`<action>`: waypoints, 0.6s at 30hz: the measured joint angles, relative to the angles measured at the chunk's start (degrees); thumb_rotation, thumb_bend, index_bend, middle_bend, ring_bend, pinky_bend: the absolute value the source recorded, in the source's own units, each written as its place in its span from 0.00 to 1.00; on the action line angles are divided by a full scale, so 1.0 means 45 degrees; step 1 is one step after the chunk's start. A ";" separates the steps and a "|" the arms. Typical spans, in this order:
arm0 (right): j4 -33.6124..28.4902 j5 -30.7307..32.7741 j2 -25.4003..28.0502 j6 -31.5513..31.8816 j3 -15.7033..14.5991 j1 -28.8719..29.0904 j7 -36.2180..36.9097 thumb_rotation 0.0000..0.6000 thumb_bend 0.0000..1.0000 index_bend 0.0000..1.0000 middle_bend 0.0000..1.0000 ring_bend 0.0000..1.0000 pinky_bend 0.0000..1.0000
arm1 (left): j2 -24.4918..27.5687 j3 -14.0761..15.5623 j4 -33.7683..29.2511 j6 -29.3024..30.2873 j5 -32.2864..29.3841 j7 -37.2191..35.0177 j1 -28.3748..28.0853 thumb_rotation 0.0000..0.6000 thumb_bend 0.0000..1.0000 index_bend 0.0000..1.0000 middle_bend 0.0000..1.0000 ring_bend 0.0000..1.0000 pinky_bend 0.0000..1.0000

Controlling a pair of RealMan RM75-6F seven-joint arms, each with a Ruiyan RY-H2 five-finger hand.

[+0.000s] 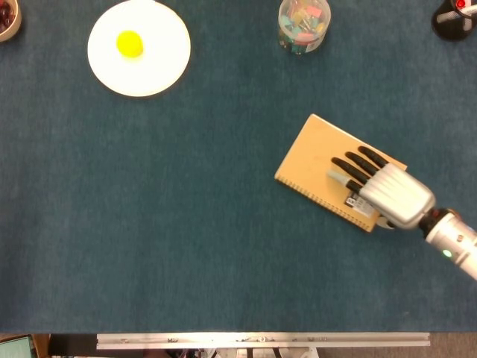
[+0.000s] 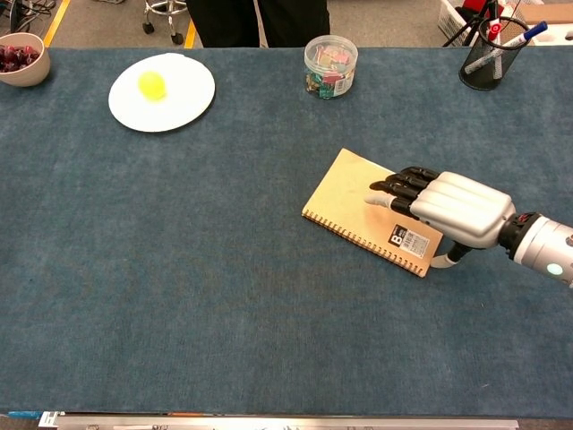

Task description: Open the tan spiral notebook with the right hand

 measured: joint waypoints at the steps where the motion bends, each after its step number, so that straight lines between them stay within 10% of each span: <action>1: -0.0067 0.0064 -0.0058 -0.0055 0.0067 0.0039 -0.0045 1.00 0.00 0.00 0.05 0.00 0.08 | 0.0005 -0.0006 -0.0002 0.0014 -0.0004 -0.0001 0.0005 1.00 0.40 0.20 0.14 0.14 0.18; 18: -0.1791 0.0444 0.0363 -0.0877 0.0311 0.0720 0.0383 1.00 0.00 0.01 0.12 0.00 0.08 | 0.0033 -0.0039 -0.0053 0.0001 -0.0004 0.0035 -0.0009 1.00 0.40 0.20 0.14 0.14 0.18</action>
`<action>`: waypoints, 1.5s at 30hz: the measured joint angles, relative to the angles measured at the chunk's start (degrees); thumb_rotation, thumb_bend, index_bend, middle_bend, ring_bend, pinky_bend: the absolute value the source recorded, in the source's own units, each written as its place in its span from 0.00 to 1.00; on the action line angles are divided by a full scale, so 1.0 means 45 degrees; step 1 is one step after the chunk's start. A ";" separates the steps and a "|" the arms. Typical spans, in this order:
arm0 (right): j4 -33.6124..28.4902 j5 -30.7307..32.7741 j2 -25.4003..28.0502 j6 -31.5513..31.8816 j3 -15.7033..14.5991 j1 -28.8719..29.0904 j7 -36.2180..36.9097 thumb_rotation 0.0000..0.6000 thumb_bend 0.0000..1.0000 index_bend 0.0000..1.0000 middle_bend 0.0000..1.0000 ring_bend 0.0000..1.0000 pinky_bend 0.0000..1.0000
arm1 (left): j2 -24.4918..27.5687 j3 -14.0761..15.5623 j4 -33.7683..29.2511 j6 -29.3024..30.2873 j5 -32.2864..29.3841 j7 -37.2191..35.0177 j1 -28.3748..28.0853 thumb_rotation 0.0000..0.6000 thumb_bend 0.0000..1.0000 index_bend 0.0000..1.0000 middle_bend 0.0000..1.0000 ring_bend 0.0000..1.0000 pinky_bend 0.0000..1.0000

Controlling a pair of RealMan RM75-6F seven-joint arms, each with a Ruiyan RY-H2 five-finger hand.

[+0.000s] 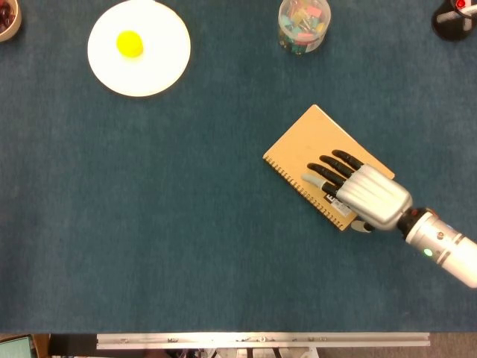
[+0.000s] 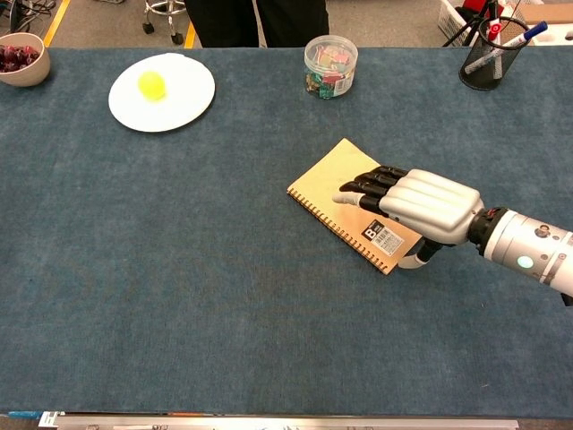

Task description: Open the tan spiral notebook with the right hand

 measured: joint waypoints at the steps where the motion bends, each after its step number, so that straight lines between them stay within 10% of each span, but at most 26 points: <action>1: -0.0059 -0.0085 0.0118 0.0034 -0.0019 0.0044 0.0209 1.00 0.00 0.01 0.13 0.00 0.08 | -0.0005 0.0000 -0.0013 0.0002 0.0018 0.0016 -0.0005 1.00 0.40 0.20 0.14 0.14 0.18; 24: 0.0153 0.1604 -0.1091 -0.2583 0.1905 0.2799 0.0964 1.00 0.00 0.06 0.21 0.04 0.08 | 0.0158 0.0049 -0.0335 0.0175 0.0108 0.0287 0.0119 1.00 0.40 0.20 0.14 0.14 0.18; 45: 0.1555 0.2776 -0.2079 -0.3637 0.1577 0.3454 0.0899 1.00 0.00 0.06 0.24 0.04 0.08 | 0.0252 0.0015 -0.0309 0.0272 0.0036 0.0188 0.0230 1.00 0.40 0.20 0.14 0.14 0.18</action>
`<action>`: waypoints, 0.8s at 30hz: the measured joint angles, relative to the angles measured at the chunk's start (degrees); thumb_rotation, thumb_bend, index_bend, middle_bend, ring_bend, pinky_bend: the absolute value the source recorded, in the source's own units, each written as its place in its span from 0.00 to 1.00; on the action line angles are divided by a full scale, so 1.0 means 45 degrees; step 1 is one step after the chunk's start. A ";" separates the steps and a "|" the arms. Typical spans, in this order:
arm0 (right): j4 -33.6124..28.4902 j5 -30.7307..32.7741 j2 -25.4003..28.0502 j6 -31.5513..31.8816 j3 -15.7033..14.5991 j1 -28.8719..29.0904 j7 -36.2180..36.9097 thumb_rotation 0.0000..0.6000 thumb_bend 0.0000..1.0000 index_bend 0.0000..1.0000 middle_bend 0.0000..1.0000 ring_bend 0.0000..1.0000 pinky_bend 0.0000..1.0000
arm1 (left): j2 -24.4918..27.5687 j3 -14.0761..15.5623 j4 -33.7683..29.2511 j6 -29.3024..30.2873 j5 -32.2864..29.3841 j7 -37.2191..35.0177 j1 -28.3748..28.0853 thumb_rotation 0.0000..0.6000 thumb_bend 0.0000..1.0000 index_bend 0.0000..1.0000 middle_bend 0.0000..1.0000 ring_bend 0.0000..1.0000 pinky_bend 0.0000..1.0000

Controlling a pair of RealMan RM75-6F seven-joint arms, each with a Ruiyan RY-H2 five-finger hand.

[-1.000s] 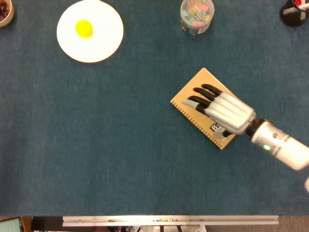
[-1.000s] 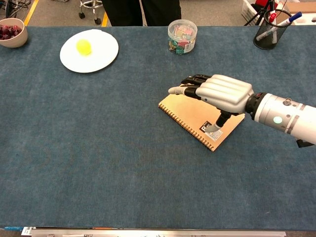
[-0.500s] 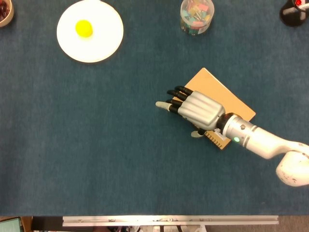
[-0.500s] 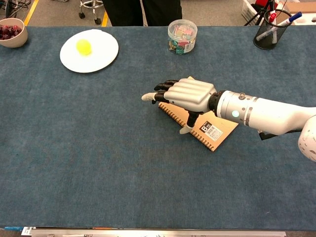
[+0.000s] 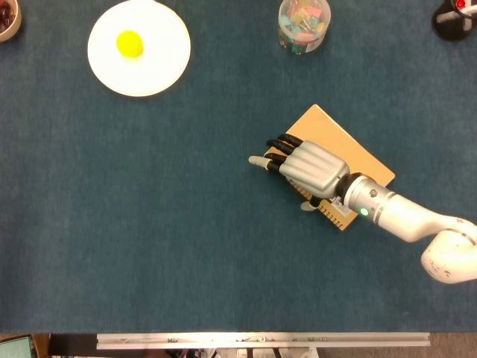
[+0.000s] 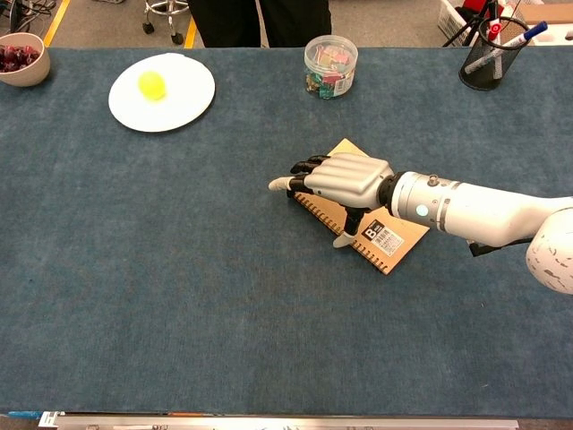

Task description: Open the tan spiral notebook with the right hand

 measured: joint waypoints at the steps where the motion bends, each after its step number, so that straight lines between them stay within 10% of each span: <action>1: 0.0021 0.0015 0.0000 0.0012 -0.0015 0.0000 -0.0010 1.00 0.00 0.06 0.24 0.04 0.08 | -0.0005 0.0001 0.0005 -0.0004 0.0001 0.0005 0.0000 1.00 0.40 0.20 0.14 0.14 0.18; 24: -0.0762 0.0147 0.2463 0.2138 -0.0708 -0.1519 0.0440 1.00 0.00 0.06 0.25 0.04 0.08 | -0.0193 -0.0030 0.0154 -0.0236 0.0090 -0.0012 -0.0178 1.00 0.40 0.20 0.14 0.14 0.18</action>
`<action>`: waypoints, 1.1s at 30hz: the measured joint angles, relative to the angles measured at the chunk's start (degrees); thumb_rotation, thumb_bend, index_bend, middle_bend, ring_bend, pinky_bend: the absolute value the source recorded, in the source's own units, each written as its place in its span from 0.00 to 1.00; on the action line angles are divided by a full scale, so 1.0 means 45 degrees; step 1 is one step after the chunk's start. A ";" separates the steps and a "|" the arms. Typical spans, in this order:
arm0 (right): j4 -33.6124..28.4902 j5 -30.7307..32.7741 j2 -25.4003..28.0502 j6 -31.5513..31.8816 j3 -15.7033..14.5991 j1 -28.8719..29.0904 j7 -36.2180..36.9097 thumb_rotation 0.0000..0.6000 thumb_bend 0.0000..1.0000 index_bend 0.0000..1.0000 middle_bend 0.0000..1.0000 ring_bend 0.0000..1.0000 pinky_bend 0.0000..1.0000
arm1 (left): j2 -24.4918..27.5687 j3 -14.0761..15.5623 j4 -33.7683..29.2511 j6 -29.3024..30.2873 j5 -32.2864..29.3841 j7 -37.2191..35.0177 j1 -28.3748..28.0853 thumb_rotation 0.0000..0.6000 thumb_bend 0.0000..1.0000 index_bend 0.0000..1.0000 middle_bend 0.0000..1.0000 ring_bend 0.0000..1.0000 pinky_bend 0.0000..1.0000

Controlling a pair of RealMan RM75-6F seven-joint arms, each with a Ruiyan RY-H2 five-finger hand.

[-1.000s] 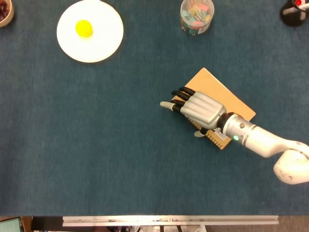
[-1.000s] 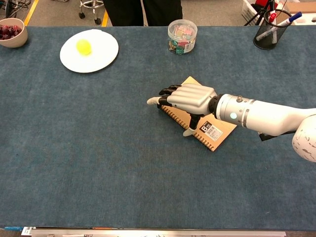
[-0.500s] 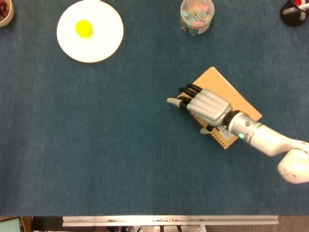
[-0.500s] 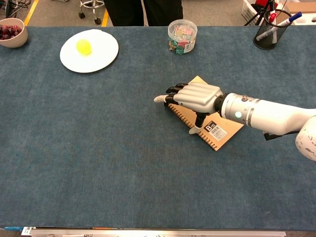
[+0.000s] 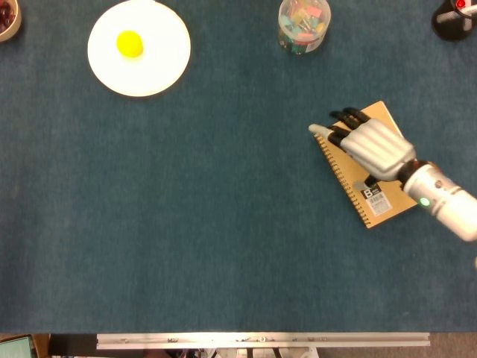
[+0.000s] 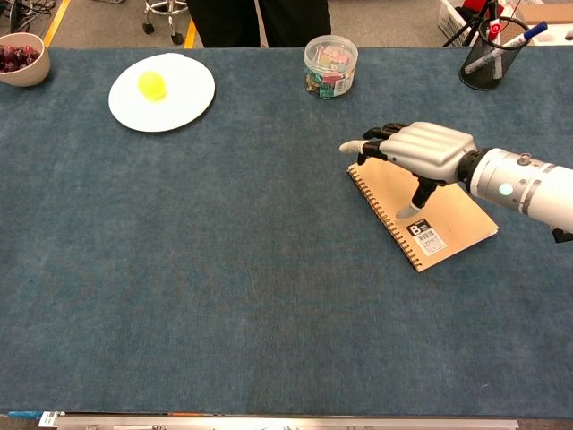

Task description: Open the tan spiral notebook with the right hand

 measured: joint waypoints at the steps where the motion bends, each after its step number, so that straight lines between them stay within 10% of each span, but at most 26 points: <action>1: -0.0042 -0.0175 0.0152 0.0277 -0.0054 -0.0116 0.0129 1.00 0.00 0.06 0.25 0.04 0.08 | -0.0001 -0.0001 -0.0012 -0.0019 -0.0002 0.0021 -0.0010 1.00 0.40 0.20 0.14 0.14 0.18; 14: 0.0842 -0.2007 0.1976 0.2546 -0.1397 -0.1840 0.0776 1.00 0.00 0.00 0.09 0.03 0.08 | -0.0047 -0.0001 -0.0166 -0.0128 0.0085 0.0191 -0.0128 1.00 0.40 0.20 0.14 0.14 0.18; 33: 0.4328 -0.2249 0.0244 0.2165 -0.1447 -0.2358 -0.0150 1.00 0.00 0.00 0.05 0.00 0.08 | -0.0026 0.0050 -0.0245 -0.0119 0.0032 0.0296 -0.0092 1.00 0.40 0.20 0.14 0.14 0.18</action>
